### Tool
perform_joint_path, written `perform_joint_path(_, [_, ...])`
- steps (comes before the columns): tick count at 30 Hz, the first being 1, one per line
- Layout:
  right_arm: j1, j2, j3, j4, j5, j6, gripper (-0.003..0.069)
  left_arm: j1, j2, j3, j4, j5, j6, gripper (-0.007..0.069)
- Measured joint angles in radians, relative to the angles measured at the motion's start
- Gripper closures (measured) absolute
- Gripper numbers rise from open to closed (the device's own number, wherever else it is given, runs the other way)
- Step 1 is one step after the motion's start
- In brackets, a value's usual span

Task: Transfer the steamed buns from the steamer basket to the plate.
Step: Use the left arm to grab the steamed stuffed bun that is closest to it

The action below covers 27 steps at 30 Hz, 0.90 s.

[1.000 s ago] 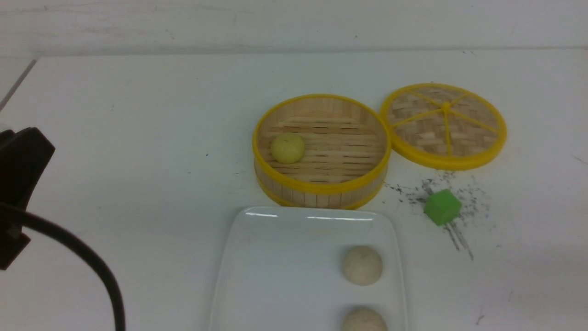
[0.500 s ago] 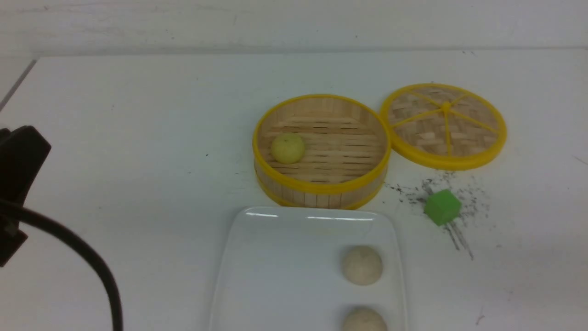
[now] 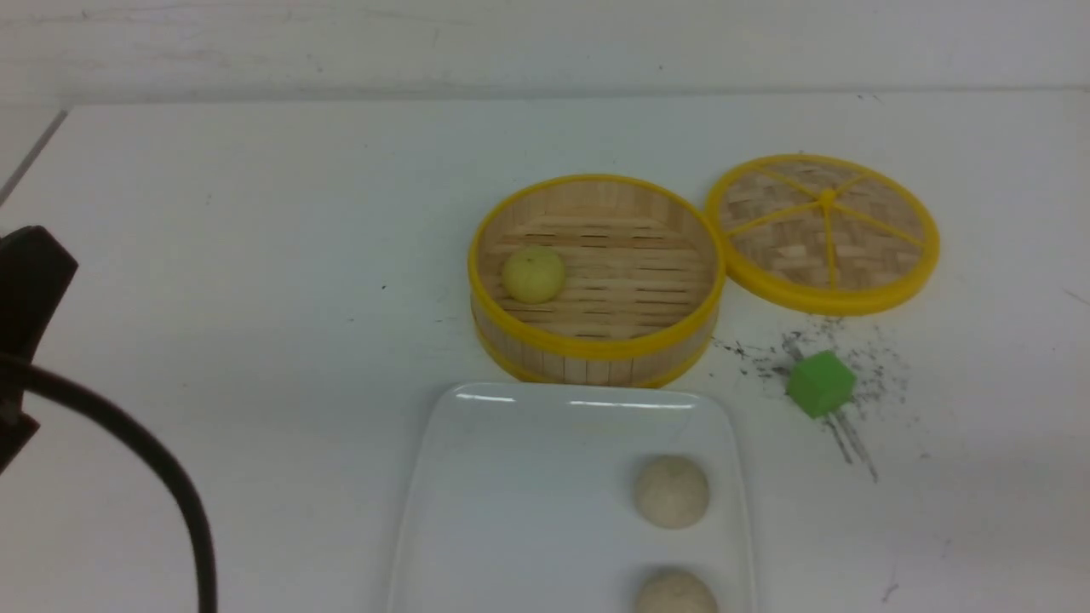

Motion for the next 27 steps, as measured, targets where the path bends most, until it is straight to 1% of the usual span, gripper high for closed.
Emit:
perform_joint_path(4, [0.0, 0.0, 0.001, -0.001, -0.042, 0.0, 0.0438, 0.0, 0.0, 0.0, 0.0, 0.034, 0.0, 0.0374])
perform_joint_path(7, [0.0, 0.0, 0.0, -0.002, -0.136, 0.0, 0.0456, 0.0, 0.0, 0.0, -0.003, 0.063, 0.0, 0.0374])
perform_joint_path(10, [0.0, 0.0, 0.0, -0.008, -0.17, 0.0, 0.0472, 0.0, 0.0, 0.0, -0.004, 0.082, 0.0, 0.0374])
perform_joint_path(14, [0.0, 0.0, 0.0, -0.005, -0.157, 0.0, 0.0502, 0.0, 0.0, 0.0, -0.006, 0.122, 0.0, 0.0374])
perform_joint_path(18, [0.0, 0.0, 0.001, 0.008, -0.085, 0.0, 0.055, 0.0, 0.0, 0.0, -0.011, 0.168, 0.0, 0.0374])
perform_joint_path(21, [0.0, 0.0, 0.001, 0.008, -0.058, 0.0, 0.0578, 0.0, 0.0, 0.0, -0.015, 0.172, 0.0, 0.0374])
perform_joint_path(27, [0.0, 0.0, 0.001, -0.007, -0.051, 0.0, 0.0587, 0.0, 0.0, 0.0, -0.017, 0.17, 0.0, 0.0374])
